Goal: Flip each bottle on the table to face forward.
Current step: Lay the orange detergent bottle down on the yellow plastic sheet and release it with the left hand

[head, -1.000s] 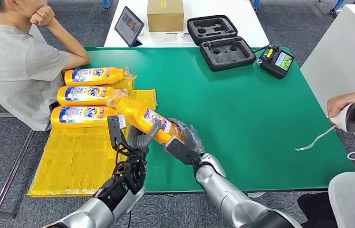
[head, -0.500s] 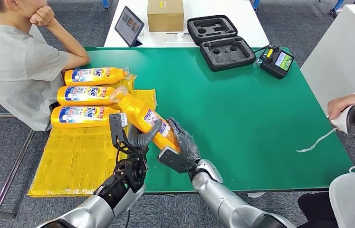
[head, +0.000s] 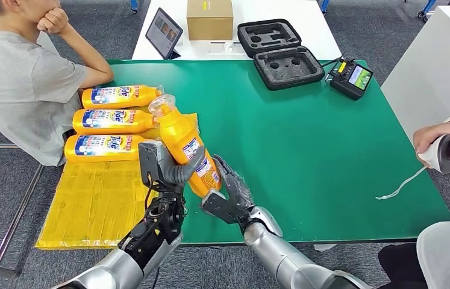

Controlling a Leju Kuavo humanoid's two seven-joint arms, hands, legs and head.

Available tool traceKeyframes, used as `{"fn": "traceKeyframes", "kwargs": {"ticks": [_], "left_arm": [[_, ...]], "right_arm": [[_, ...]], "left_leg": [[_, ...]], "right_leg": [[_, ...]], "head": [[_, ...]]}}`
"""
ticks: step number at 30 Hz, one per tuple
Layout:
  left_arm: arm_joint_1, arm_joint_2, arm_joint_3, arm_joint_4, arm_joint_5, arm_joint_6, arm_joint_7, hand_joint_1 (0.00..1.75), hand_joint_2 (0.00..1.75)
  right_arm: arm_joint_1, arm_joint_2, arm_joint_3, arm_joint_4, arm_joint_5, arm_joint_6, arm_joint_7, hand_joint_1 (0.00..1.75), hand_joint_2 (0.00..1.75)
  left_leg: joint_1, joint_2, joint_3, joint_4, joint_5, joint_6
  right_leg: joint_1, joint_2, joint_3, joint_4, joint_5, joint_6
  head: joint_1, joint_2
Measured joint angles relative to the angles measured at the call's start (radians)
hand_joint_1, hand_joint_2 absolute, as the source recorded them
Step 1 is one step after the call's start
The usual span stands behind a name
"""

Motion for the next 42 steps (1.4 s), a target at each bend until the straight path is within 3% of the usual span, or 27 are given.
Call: {"fn": "traceKeyframes", "kwargs": {"ticks": [4,10,13,21,26,32,42], "left_arm": [[0.008,0.003,0.003,-0.021,0.011,-0.017,0.0,1.75,1.75],[0.04,0.017,0.024,-0.099,0.097,-0.114,0.047,1.75,1.75],[0.059,0.027,0.029,-0.166,0.01,-0.035,0.022,1.75,1.75],[0.126,0.05,0.078,-0.4,-0.504,0.243,-0.002,1.75,1.75],[0.142,0.062,0.099,-0.436,-0.444,0.196,-0.001,1.75,1.75],[0.183,0.061,0.126,-0.502,-0.702,0.277,-0.002,1.75,1.75],[0.199,0.059,0.147,-0.542,-0.718,0.283,-0.002,1.75,1.75]], "right_arm": [[0.002,0.0,0.0,0.0,-0.004,0.001,0.0,0.0,1.75],[0.005,-0.003,0.0,0.0,-0.035,0.009,0.0,0.0,1.75],[0.009,-0.005,0.001,0.0,-0.056,0.009,0.0,0.0,1.75],[0.027,-0.012,0.011,-0.007,-0.111,0.018,0.0,0.0,1.75],[0.029,-0.017,0.013,-0.015,-0.141,0.025,0.0,0.0,1.75],[0.031,-0.027,0.014,-0.021,-0.149,0.028,0.0,0.0,1.75],[0.033,-0.029,0.015,-0.027,-0.149,0.029,0.0,0.0,1.75]], "left_leg": [[0.0,0.0,0.0,0.0,0.0,0.0],[0.0,0.0,0.0,0.0,0.0,0.0],[0.0,0.0,0.0,0.0,0.0,0.0],[0.0,0.0,0.0,0.0,0.0,0.0],[0.0,0.0,0.0,0.0,0.0,0.0],[0.0,0.0,0.0,0.0,0.0,0.0],[0.0,0.0,0.0,0.0,0.0,0.0]], "right_leg": [[0.0,0.0,0.0,0.0,0.0,0.0],[0.0,0.0,0.0,0.0,0.0,0.0],[0.0,0.0,0.0,0.0,0.0,0.0],[0.0,0.0,0.0,0.0,0.0,0.0],[0.0,-0.001,0.0,0.0,0.0,0.0],[0.0,0.0,0.0,0.0,0.0,0.0],[0.0,0.0,0.0,0.0,0.0,0.0]], "head": [[0.0,0.0],[0.0,0.0],[0.0,0.0],[0.0,0.0],[0.0,0.0],[0.0,0.0],[0.0,0.0]]}}
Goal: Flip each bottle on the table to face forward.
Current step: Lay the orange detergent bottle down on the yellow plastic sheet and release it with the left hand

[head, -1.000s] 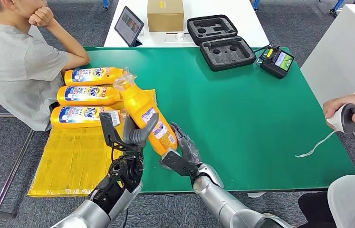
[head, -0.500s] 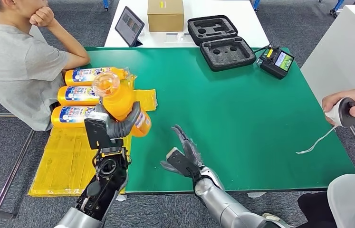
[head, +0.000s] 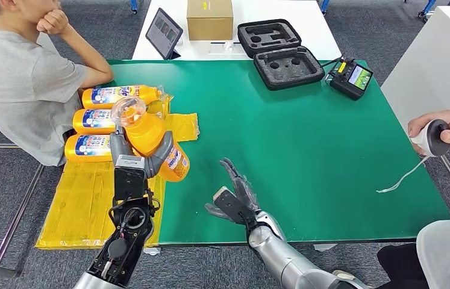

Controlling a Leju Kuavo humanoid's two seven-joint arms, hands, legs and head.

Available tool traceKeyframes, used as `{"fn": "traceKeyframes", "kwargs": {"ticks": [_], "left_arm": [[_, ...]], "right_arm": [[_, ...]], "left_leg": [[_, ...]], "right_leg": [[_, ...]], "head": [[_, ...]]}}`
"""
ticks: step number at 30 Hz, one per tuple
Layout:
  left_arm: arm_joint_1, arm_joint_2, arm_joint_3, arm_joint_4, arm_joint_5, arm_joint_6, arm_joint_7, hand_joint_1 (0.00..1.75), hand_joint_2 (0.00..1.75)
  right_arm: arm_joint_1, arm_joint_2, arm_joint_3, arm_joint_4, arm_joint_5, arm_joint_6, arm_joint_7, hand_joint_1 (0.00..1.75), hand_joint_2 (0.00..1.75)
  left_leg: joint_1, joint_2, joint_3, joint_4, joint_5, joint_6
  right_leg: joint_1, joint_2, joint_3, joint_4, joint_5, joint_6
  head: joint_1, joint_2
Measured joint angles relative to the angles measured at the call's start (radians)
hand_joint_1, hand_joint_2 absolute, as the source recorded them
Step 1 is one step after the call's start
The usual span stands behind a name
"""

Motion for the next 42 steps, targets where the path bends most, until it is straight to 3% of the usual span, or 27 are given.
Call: {"fn": "traceKeyframes", "kwargs": {"ticks": [5,11,17,23,28,30,32,35,39,41,42], "left_arm": [[0.003,-0.001,0.009,-0.01,-0.046,0.0,0.0,1.75,1.75],[0.02,-0.028,0.116,-0.122,-0.518,0.001,0.0,1.75,1.75],[0.047,-0.048,0.194,-0.159,-0.635,0.001,0.002,1.75,1.75],[0.062,-0.057,0.281,-0.32,-1.059,0.002,0.002,1.74,1.75],[0.066,-0.059,0.342,-0.365,-1.262,0.002,0.042,1.75,1.75],[0.067,-0.054,0.345,-0.357,-1.3,0.002,0.125,1.75,1.75],[0.068,-0.028,0.324,-0.34,-1.318,0.002,0.26,1.75,1.75],[0.066,0.059,0.241,-0.306,-1.325,0.002,0.508,1.75,1.75],[0.017,0.22,0.016,-0.226,-1.326,0.002,0.926,1.74,1.75],[-0.011,0.279,-0.109,-0.186,-1.326,0.002,1.052,1.74,1.75],[-0.017,0.297,-0.159,-0.171,-1.326,0.002,1.069,1.75,1.75]], "right_arm": [[0.0,0.0,0.0,0.0,0.0,0.0,0.0,0.0,1.75],[0.001,0.002,0.0,0.0,0.0,0.001,0.0,0.0,1.75],[0.01,0.005,-0.019,0.0,0.029,0.012,0.0,0.0,1.75],[0.011,0.008,-0.019,0.0,0.005,0.023,0.0,0.0,1.75],[0.01,0.012,-0.019,0.0,-0.009,0.031,0.0,0.0,1.75],[0.01,0.012,-0.021,0.0,-0.012,0.034,0.0,0.0,1.75],[0.011,0.013,-0.028,0.0,-0.002,0.041,0.0,0.0,1.75],[0.011,0.015,-0.043,0.0,0.006,0.049,0.0,0.0,1.75],[0.01,0.016,-0.058,0.0,-0.01,0.055,0.0,0.0,1.75],[0.01,0.016,-0.063,0.0,-0.017,0.06,0.0,0.0,1.75],[0.01,0.016,-0.065,0.0,-0.02,0.061,0.0,0.0,1.75]], "left_leg": [[0.0,0.0,0.0,0.0,0.0,0.0],[0.0,0.0,0.0,0.0,0.0,0.0],[0.0,0.0,0.0,0.0,0.0,0.0],[0.0,0.001,0.0,0.0,0.0,0.0],[0.0,0.001,0.0,0.0,0.0,0.0],[0.0,0.001,0.0,0.0,0.0,0.0],[0.0,0.001,0.0,0.0,0.0,0.0],[0.0,0.001,0.0,0.0,0.0,-0.001],[0.001,0.0,0.0,0.0,0.001,-0.001],[0.001,0.0,0.0,0.0,0.001,-0.001],[0.001,0.0,0.0,0.0,0.001,-0.001]], "right_leg": [[0.0,0.0,0.0,0.0,0.0,0.0],[0.0,0.0,0.0,0.0,0.0,0.0],[0.0,0.0,0.0,0.0,0.0,0.0],[0.0,0.0,-0.001,0.0,0.0,0.0],[0.0,0.0,-0.001,0.0,0.0,0.0],[0.0,0.0,-0.001,0.0,0.0,0.0],[0.0,0.0,-0.001,0.0,0.0,0.0],[0.001,0.0,-0.001,0.0,0.0,0.0],[0.001,0.0,-0.001,0.0,0.0,0.0],[0.001,0.0,-0.001,0.0,0.0,0.0],[0.0,0.0,-0.001,0.0,0.0,0.0]], "head": [[0.0,0.0],[0.0,0.0],[0.0,0.0],[0.0,0.0],[0.0,0.0],[0.0,0.0],[0.0,0.0],[0.0,0.0],[0.0,0.0],[0.0,0.0],[0.0,0.0]]}}
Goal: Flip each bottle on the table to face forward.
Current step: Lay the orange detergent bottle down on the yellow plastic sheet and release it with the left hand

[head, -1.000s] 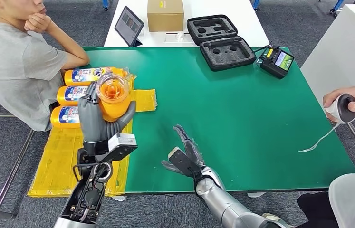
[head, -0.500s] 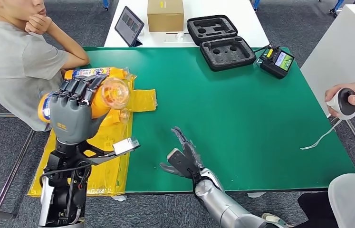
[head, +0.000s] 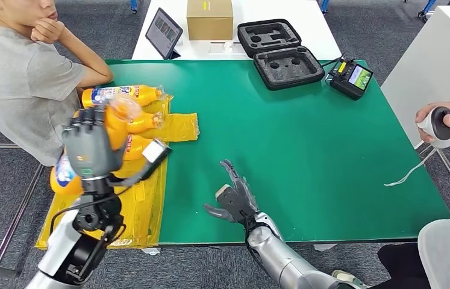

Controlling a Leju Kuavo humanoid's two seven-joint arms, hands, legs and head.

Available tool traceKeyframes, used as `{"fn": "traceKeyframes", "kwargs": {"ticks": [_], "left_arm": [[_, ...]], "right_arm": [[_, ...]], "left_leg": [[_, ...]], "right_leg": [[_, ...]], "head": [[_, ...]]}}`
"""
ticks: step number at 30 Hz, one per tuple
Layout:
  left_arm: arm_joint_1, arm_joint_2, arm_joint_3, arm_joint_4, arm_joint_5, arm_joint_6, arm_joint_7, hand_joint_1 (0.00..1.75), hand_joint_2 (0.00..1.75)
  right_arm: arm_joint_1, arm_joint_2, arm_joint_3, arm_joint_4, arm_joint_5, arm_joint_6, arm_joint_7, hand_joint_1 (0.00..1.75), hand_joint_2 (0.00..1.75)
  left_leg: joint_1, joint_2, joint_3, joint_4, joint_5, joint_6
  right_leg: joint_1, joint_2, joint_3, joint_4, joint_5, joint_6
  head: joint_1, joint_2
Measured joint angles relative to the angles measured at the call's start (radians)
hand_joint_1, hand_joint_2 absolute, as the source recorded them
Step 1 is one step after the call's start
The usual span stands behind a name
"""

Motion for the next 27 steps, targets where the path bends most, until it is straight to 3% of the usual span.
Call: {"fn": "traceKeyframes", "kwargs": {"ticks": [3,5,9,15,19,24,27], "left_arm": [[0.006,0.009,-0.066,0.035,0.0,0.0,-0.078,1.75,1.75],[0.012,0.004,-0.071,0.059,0.0,0.0,-0.144,1.75,1.75],[0.019,-0.002,-0.067,0.097,0.0,0.0,-0.2,1.75,1.75],[0.034,-0.033,-0.014,0.132,0.001,0.0,-0.309,1.73,1.75],[0.038,-0.04,0.007,0.149,0.0,0.0,-0.329,1.66,1.75],[0.046,-0.06,0.045,0.181,0.002,0.0,-0.348,1.71,1.75],[0.048,-0.088,0.103,0.213,0.025,0.0,-0.447,1.75,1.75]], "right_arm": [[0.0,0.0,-0.007,0.0,-0.011,0.002,0.0,0.0,1.75],[0.0,0.0,-0.01,0.0,-0.022,0.003,0.0,0.0,1.75],[0.0,0.0,-0.01,0.0,-0.044,0.003,0.0,0.0,1.75],[0.0,0.0,-0.01,0.0,-0.048,0.003,0.0,0.0,1.75],[0.0,0.0,-0.01,0.0,-0.047,0.005,0.0,0.0,1.75],[0.0,0.001,-0.01,0.0,-0.048,0.006,0.0,0.0,1.75],[0.0,0.002,-0.01,0.0,-0.049,0.006,0.0,0.0,1.75]], "left_leg": [[-0.001,0.0,-0.001,0.0,0.0,0.0],[-0.002,0.0,-0.001,0.0,0.0,0.0],[-0.002,0.0,-0.001,0.0,0.0,0.0],[-0.001,0.0,0.0,0.0,0.0,0.0],[-0.001,0.0,0.0,0.0,0.0,0.0],[-0.001,0.0,-0.001,0.0,0.0,0.0],[-0.001,0.0,-0.001,0.0,0.0,0.0]], "right_leg": [[-0.001,0.0,0.0,0.0,0.0,0.0],[-0.002,0.0,0.0,0.0,0.0,0.0],[-0.002,0.0,0.0,0.0,0.0,0.0],[-0.001,0.0,0.0,0.0,0.0,0.0],[-0.001,0.0,0.0,0.0,0.0,0.0],[-0.001,0.0,0.0,0.0,0.0,0.0],[-0.001,0.0,0.0,0.0,0.0,0.0]], "head": [[0.0,0.0],[0.0,0.0],[0.0,0.0],[0.0,0.0],[0.0,0.0],[0.0,0.0],[0.0,0.0]]}}
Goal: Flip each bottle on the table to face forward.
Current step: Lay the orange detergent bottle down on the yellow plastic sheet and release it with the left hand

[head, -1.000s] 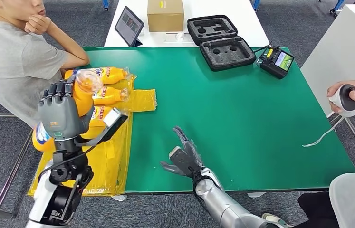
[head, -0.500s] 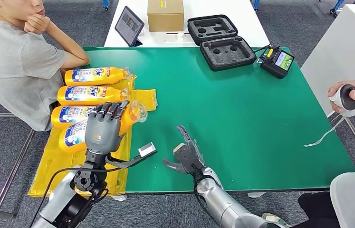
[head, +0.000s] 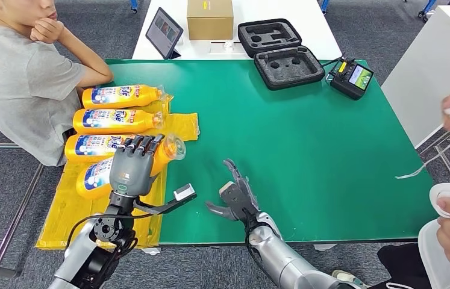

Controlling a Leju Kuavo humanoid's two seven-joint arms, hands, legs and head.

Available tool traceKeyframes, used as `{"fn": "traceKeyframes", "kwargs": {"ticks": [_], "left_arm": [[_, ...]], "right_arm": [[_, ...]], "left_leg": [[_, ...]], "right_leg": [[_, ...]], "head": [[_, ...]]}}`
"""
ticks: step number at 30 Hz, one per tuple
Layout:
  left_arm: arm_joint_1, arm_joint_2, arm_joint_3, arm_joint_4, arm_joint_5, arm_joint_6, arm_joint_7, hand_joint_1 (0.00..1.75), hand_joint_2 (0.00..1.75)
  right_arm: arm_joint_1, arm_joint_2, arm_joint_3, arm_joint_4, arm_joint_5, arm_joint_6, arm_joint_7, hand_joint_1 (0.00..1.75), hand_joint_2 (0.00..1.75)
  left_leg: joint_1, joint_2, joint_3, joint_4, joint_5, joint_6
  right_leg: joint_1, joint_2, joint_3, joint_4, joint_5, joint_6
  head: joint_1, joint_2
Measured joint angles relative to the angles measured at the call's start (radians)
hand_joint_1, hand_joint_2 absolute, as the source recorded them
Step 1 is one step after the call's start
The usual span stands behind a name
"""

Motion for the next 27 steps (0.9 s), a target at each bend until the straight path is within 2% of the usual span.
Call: {"fn": "traceKeyframes", "kwargs": {"ticks": [4,7,12,19,27], "left_arm": [[-0.01,-0.07,0.157,0.066,0.059,0.0,-0.205,1.75,1.75],[-0.022,-0.121,0.289,0.11,0.069,0.0,-0.307,1.75,1.75],[-0.032,-0.172,0.422,0.148,0.061,0.0,-0.353,1.75,1.75],[-0.036,-0.205,0.551,0.152,0.049,0.0,-0.416,1.75,1.75],[-0.035,-0.218,0.619,0.152,0.039,0.0,-0.44,1.75,1.75]], "right_arm": [[0.001,0.0,0.0,-0.003,0.0,0.003,0.0,0.0,1.75],[0.01,0.001,0.001,-0.031,-0.001,0.007,0.0,0.0,1.75],[0.027,0.0,0.009,-0.094,-0.002,0.002,0.0,0.0,1.75],[0.094,-0.011,0.084,-0.321,0.004,-0.083,-0.001,0.0,1.75],[0.156,-0.032,0.157,-0.494,-0.006,-0.101,-0.001,0.0,1.75]], "left_leg": [[0.0,0.0,0.0,0.0,0.0,0.0],[0.0,0.0,0.0,0.0,0.0,0.0],[0.0,0.0,0.0,0.0,0.0,0.0],[0.0,0.001,0.0,0.0,0.0,0.0],[0.0,0.0,0.0,0.0,0.0,0.0]], "right_leg": [[0.0,0.0,0.0,0.0,0.0,0.0],[0.0,0.0,0.0,0.0,0.0,0.0],[0.0,0.0,0.0,0.0,0.0,0.0],[0.0,0.0,-0.001,0.0,0.0,0.0],[0.0,0.0,0.0,0.0,0.0,0.0]], "head": [[0.0,0.0],[0.0,0.0],[0.0,0.0],[0.0,0.0],[0.0,0.0]]}}
